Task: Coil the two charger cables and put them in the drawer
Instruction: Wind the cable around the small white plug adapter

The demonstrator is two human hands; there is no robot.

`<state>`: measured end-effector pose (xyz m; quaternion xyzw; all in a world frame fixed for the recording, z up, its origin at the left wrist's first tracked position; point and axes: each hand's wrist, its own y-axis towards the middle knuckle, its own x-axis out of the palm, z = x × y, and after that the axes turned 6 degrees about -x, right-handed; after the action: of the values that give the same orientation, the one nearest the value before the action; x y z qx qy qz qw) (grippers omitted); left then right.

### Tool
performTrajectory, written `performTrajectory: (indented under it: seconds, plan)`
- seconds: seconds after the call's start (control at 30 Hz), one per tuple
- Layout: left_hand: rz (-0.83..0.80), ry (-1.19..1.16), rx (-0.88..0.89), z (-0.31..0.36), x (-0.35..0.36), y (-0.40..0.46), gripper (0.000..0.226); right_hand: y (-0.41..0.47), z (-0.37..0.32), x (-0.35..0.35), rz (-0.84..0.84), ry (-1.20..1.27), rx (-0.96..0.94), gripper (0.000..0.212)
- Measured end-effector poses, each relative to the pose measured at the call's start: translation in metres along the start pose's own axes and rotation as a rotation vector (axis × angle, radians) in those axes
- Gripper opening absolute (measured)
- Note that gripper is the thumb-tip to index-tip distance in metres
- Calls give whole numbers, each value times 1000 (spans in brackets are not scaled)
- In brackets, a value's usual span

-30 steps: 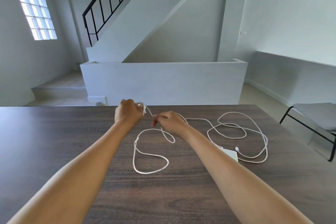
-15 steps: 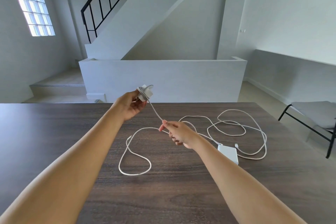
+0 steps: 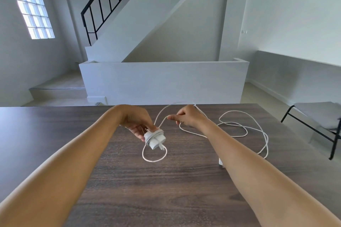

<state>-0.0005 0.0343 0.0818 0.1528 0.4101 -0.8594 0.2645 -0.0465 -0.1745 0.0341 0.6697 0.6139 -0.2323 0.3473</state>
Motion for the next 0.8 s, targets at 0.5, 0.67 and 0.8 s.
performTrajectory:
  seconds: [0.5, 0.67, 0.8]
  plan:
    - [1233, 305, 22, 3, 14, 32, 27, -10, -29, 5, 66, 139, 0, 40]
    - [1361, -131, 59, -7, 4, 44, 36, -12, -22, 22, 1, 541, 128, 38]
    - [1138, -815, 75, 7, 9, 45, 23, -16, -12, 33, -78, 727, 194, 37]
